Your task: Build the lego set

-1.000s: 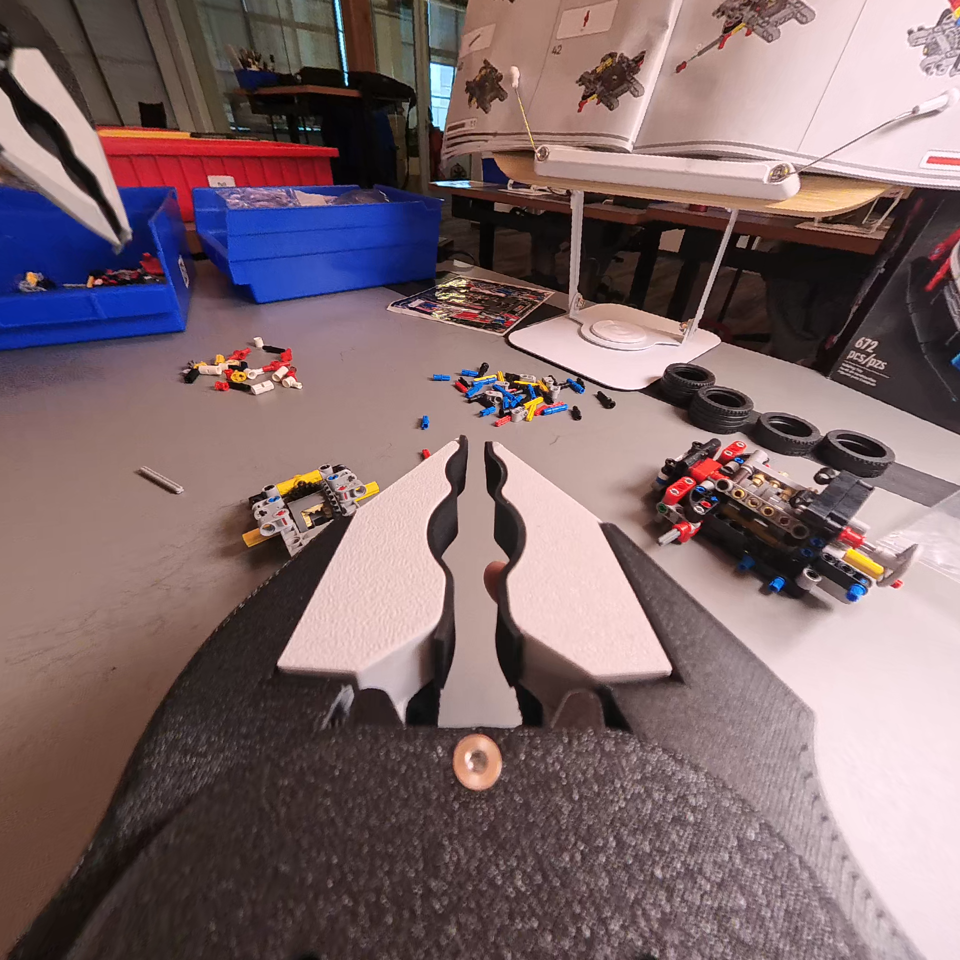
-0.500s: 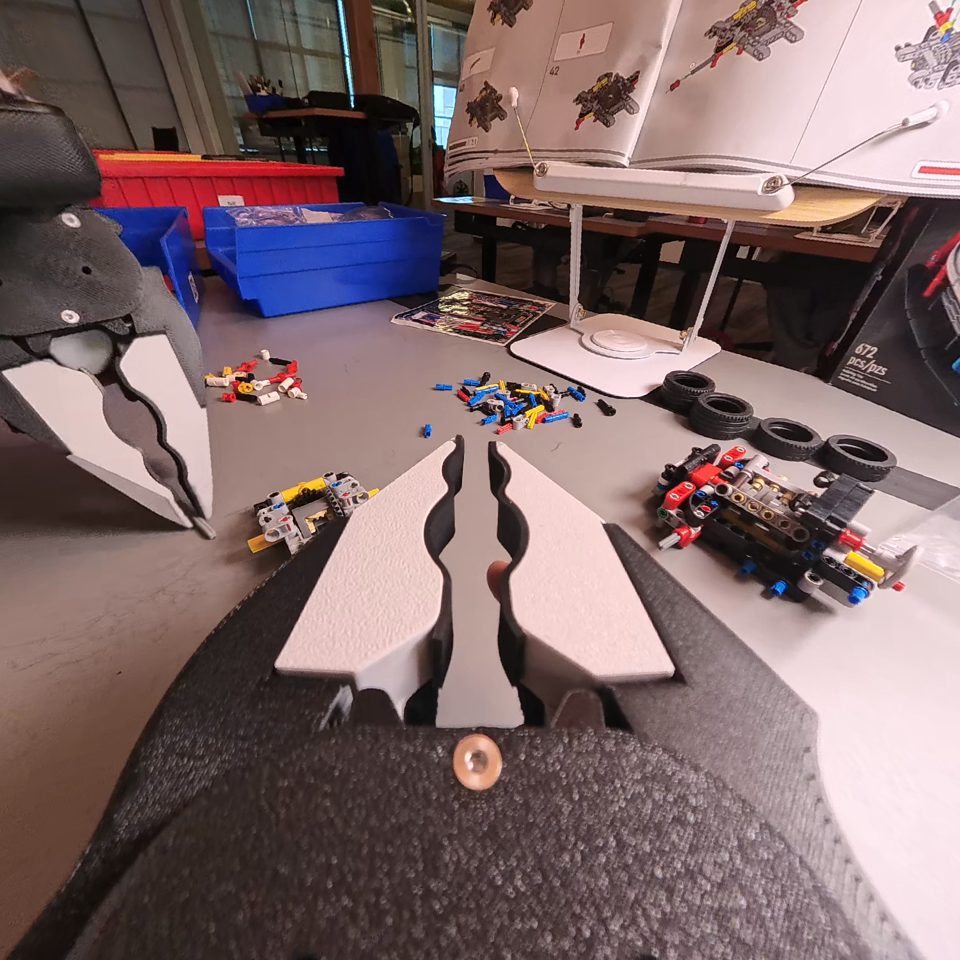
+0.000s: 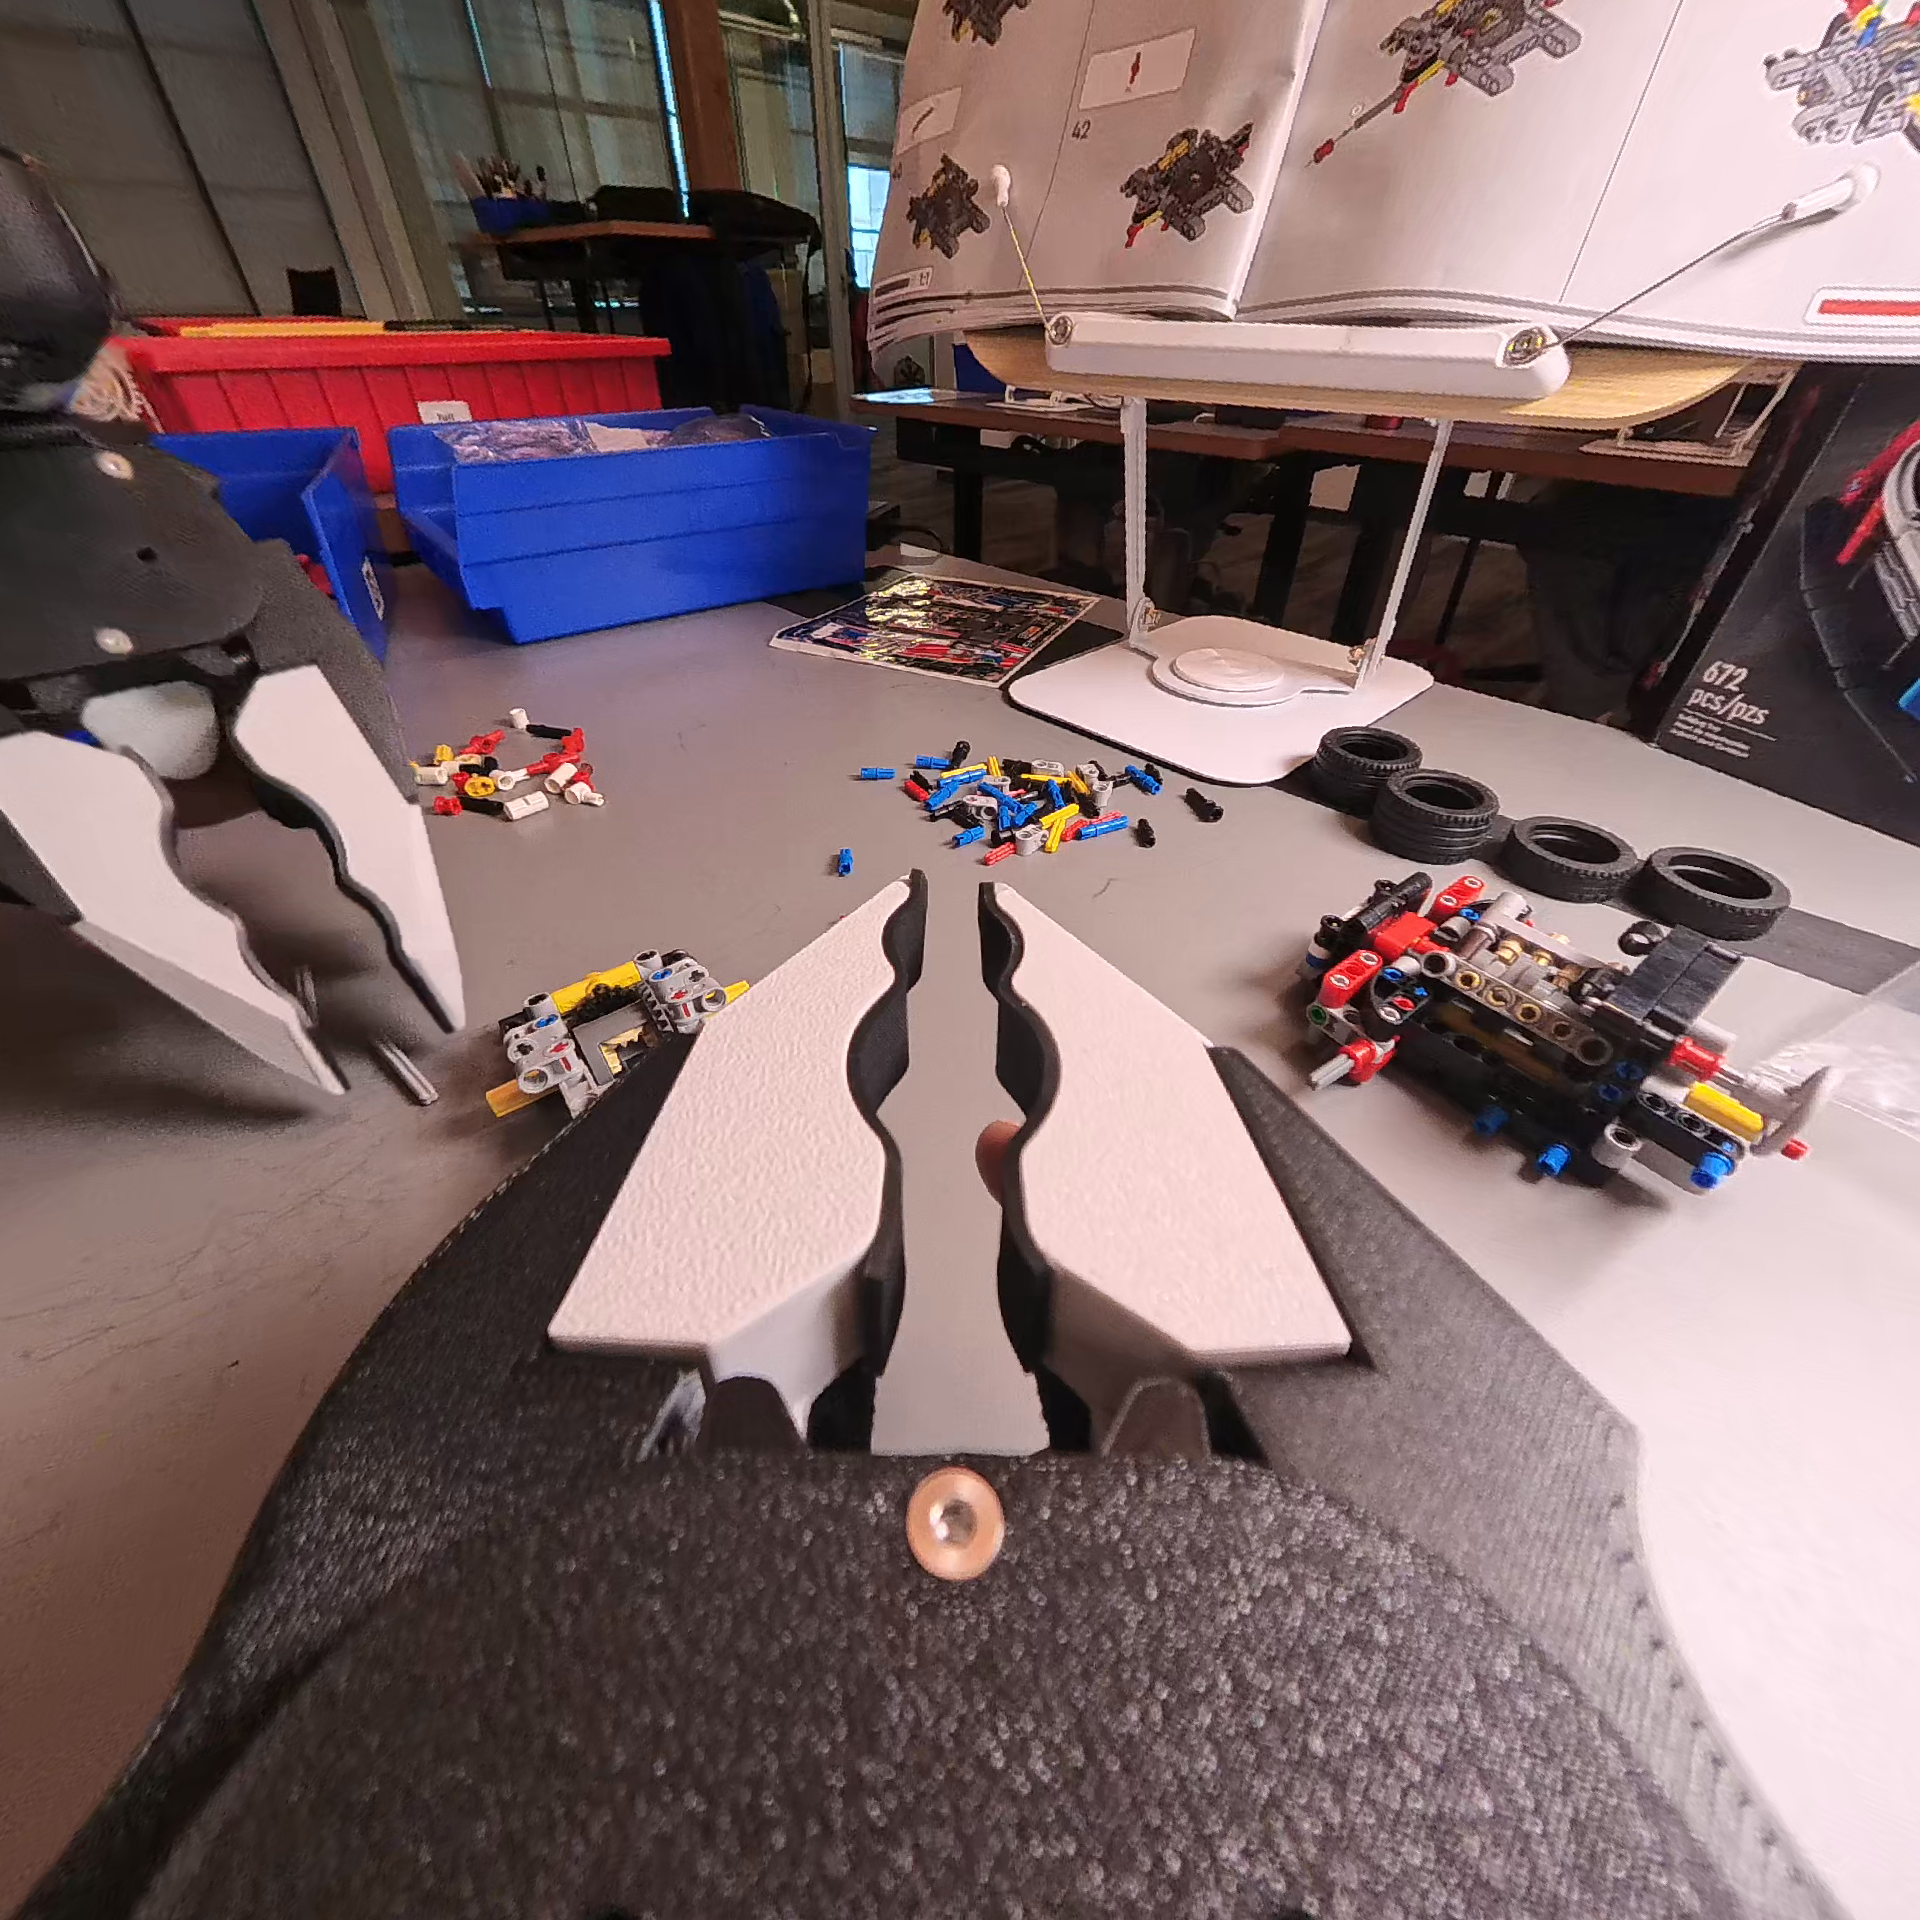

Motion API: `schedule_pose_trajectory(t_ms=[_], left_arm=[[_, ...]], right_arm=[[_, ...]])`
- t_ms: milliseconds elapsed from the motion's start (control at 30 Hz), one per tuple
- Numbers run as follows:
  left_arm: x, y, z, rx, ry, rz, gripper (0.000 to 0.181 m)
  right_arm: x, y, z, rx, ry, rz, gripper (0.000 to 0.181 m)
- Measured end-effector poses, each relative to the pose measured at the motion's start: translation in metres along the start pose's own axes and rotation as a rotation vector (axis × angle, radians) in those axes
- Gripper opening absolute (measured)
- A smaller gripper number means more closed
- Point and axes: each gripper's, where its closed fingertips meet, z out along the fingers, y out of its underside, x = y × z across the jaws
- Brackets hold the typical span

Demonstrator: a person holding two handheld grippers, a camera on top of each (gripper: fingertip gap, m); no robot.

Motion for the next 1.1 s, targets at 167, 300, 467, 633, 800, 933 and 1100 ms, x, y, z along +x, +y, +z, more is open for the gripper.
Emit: schedule_pose_trajectory(t_ms=[167,300,467,633,800,933,1100], left_arm=[[-0.023,-0.026,-0.029,0.314,-0.103,-0.058,0.034],[-0.049,-0.037,-0.066,0.572,-0.270,-0.084,0.043],[-0.071,-0.029,-0.089,0.750,-0.375,-0.159,0.053],[-0.082,-0.016,-0.092,0.804,-0.423,-0.198,0.058],[-0.102,-0.006,-0.124,0.913,-0.658,-0.182,0.032],[-0.111,0.003,-0.133,0.937,-0.685,-0.249,0.000],[-0.108,0.004,-0.120,0.926,-0.578,-0.293,0.000]], right_arm=[[-0.002,-0.001,-0.001,0.006,-0.003,-0.013,0.009],[-0.002,0.000,-0.001,0.002,-0.007,-0.017,0.009],[-0.003,0.000,0.000,-0.002,-0.008,-0.016,0.009],[-0.005,0.000,0.000,-0.004,-0.011,-0.040,0.009],[-0.009,0.002,0.003,-0.017,-0.018,-0.088,0.008],[-0.007,0.002,0.004,-0.019,-0.016,-0.083,0.008],[-0.009,0.003,0.005,-0.025,-0.031,-0.079,0.008]])
